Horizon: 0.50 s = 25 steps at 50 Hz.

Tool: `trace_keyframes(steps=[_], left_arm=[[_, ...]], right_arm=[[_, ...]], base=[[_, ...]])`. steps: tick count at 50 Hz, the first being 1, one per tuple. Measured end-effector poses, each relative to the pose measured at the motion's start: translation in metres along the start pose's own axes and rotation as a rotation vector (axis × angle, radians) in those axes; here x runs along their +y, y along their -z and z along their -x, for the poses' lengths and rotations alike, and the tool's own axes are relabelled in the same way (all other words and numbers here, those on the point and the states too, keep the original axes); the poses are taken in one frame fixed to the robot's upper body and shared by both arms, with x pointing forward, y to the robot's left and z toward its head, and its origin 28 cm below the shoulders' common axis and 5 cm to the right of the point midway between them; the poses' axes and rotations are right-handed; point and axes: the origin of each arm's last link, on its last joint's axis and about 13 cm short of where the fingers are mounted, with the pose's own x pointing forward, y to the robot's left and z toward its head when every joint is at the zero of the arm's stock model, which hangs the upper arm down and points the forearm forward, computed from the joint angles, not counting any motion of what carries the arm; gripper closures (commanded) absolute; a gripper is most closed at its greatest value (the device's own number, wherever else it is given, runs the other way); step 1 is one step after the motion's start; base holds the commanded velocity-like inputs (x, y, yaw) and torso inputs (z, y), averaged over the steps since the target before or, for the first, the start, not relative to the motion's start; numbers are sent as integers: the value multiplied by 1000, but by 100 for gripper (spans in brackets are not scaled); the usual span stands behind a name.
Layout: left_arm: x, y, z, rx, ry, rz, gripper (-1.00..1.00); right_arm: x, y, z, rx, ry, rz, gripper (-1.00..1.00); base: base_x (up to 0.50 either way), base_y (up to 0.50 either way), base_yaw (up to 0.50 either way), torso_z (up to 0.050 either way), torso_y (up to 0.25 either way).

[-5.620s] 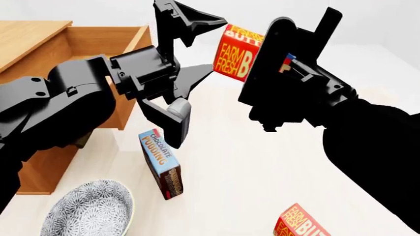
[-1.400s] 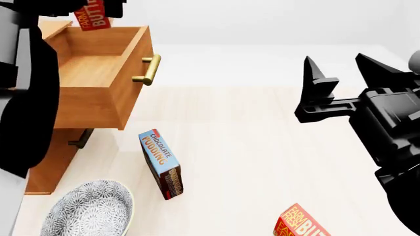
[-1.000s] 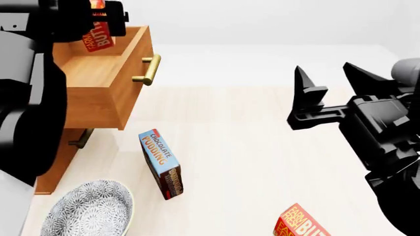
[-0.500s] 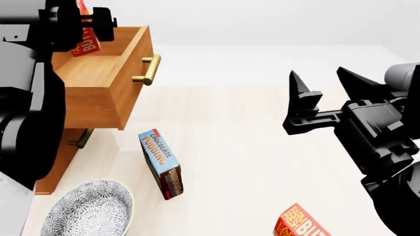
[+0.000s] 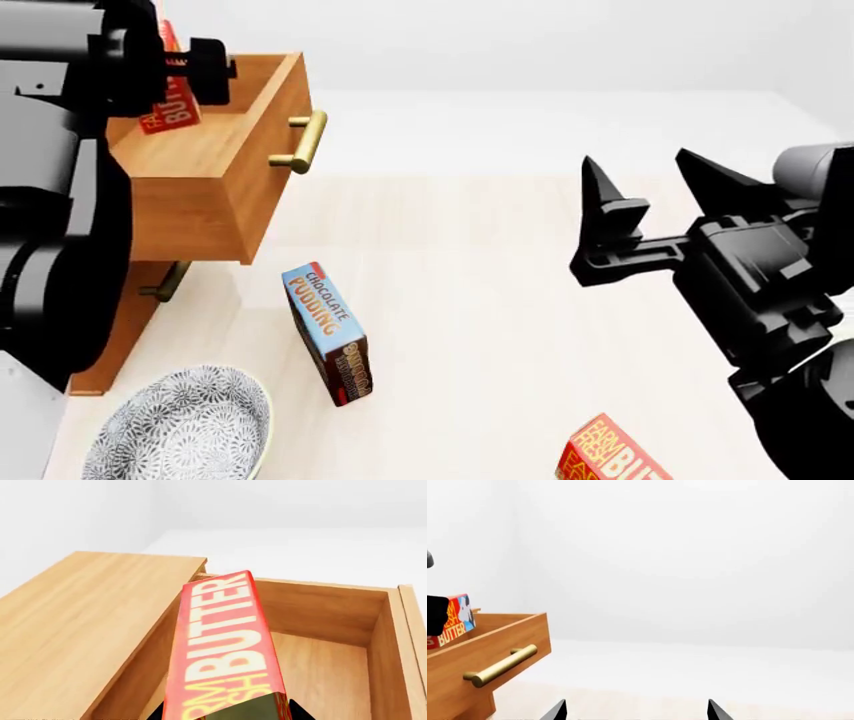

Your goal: Put the butter at the front in the top drawer of the cabinet and close it.

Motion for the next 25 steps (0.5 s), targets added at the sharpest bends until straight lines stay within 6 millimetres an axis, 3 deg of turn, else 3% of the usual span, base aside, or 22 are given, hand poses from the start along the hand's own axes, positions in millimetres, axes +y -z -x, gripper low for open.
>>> trace_keyframes(steps=[25], left_arm=[[-2,6,-1,40,46,-50,100]], right_arm=[[-1,6,2,11,-4,-12,-100]], base=[[0,0,0,0,1]])
